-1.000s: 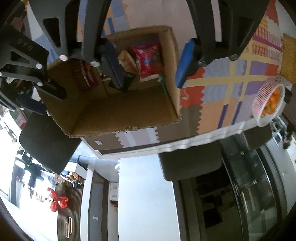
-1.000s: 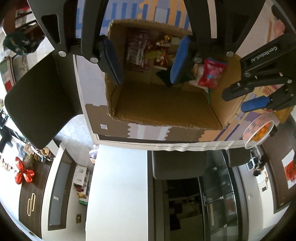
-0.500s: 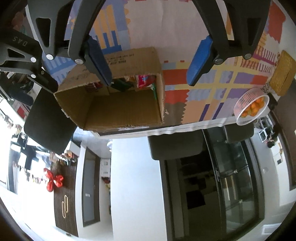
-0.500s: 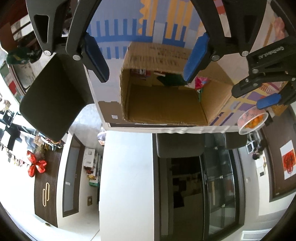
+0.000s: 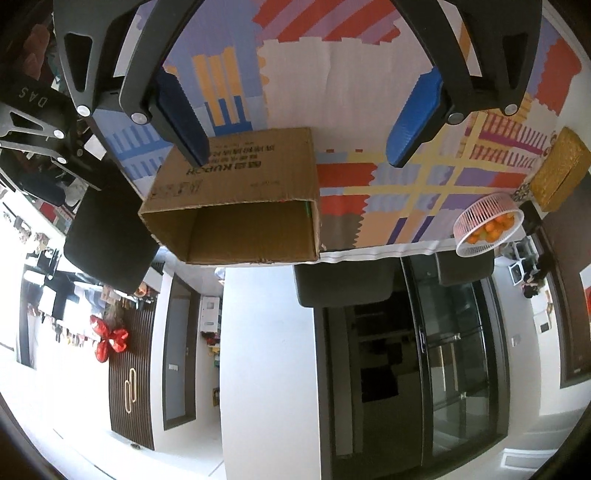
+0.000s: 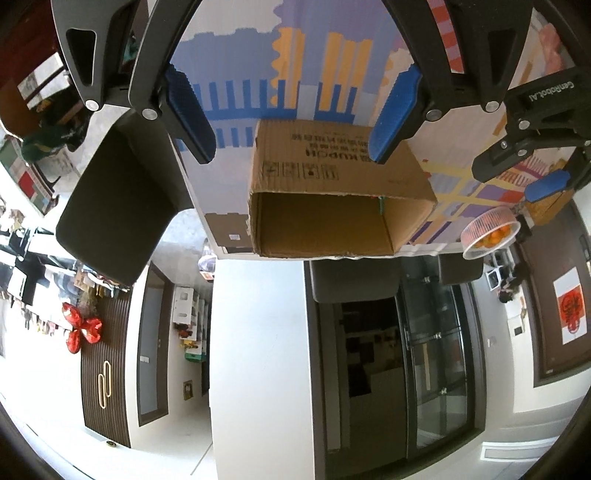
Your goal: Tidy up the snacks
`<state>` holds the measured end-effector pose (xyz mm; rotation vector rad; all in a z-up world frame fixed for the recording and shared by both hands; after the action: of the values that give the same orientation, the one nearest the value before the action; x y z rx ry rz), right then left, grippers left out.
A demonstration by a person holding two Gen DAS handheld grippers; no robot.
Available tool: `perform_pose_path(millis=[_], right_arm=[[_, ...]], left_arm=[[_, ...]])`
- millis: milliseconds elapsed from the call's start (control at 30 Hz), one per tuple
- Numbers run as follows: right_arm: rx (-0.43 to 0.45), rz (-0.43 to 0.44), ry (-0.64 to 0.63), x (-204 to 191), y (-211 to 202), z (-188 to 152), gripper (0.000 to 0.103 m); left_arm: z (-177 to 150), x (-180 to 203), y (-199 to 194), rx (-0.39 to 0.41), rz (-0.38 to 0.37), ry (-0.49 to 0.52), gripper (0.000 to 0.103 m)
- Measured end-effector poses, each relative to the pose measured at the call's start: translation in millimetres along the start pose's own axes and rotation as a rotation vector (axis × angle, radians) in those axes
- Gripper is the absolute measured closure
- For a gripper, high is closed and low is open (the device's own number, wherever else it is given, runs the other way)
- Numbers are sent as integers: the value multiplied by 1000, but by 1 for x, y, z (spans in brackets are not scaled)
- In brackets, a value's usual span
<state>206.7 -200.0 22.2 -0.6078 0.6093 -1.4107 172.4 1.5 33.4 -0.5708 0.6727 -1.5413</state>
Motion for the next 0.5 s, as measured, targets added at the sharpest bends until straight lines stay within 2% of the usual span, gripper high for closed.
perform_pose_path(millis=[333, 500], right_arm=[[52, -11, 19, 1, -37, -24, 18], [47, -8, 6, -3, -45, -33, 18]], left_arm=[[-17, 3, -34, 50, -18, -8, 1], [-22, 1, -45, 61, -23, -17, 1]])
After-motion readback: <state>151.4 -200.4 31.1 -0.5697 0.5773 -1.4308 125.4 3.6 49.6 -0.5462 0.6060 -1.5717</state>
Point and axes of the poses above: each gripper's, at about its wrist camera, not at the fingertips, and y roughly the way its jaws point, x to its right, z to its top, the point moved 2 cm from there along y, roughly the way its jaws point, and after that the axes turned 12 degrees about -x, right-handed, at the moved point
